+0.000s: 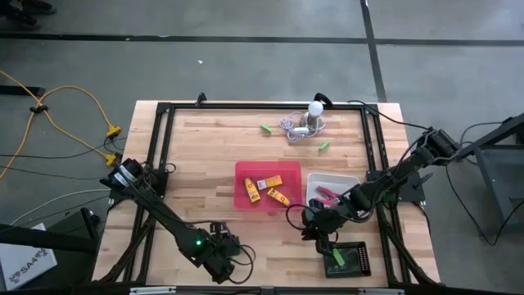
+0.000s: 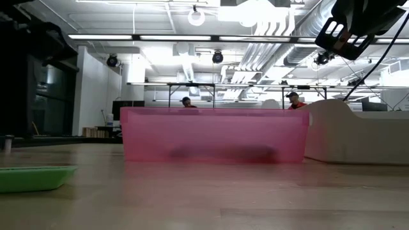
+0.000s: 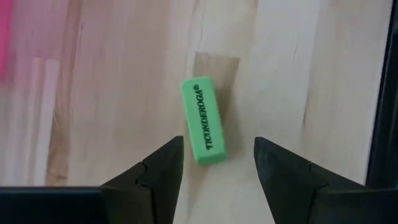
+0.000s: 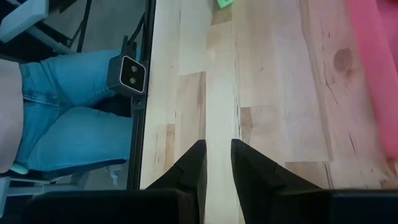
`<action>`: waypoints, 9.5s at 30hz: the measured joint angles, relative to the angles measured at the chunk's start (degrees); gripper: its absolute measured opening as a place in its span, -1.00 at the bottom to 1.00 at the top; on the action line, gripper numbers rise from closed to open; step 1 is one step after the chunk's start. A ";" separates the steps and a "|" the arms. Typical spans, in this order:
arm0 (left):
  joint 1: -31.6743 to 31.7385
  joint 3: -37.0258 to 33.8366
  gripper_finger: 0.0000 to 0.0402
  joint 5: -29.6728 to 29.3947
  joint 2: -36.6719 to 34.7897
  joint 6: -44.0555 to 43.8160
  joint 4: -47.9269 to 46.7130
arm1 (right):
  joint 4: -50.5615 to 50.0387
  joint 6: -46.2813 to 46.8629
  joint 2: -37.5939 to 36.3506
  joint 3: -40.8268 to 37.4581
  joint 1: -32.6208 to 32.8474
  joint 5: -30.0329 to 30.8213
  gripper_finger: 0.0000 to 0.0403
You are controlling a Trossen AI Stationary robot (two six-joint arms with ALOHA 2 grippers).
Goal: Pick & Place School Supplies
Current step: Put the green eraser into the black bin
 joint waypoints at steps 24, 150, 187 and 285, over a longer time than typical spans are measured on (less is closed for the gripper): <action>1.33 0.02 -0.05 0.59 5.02 -6.86 1.65 | -0.26 -0.01 0.00 -0.04 1.55 1.44 -0.70; 9.75 9.31 -0.58 -36.85 4.81 35.72 19.66 | 15.42 13.20 3.76 0.02 -6.60 10.44 -0.73; 10.41 9.29 -0.07 -32.14 4.80 34.50 19.58 | 15.61 12.22 3.76 0.00 -6.57 9.70 -0.83; 7.38 9.27 -0.07 -26.01 4.87 23.11 11.48 | -17.91 47.37 -5.37 0.02 12.20 -4.19 -0.55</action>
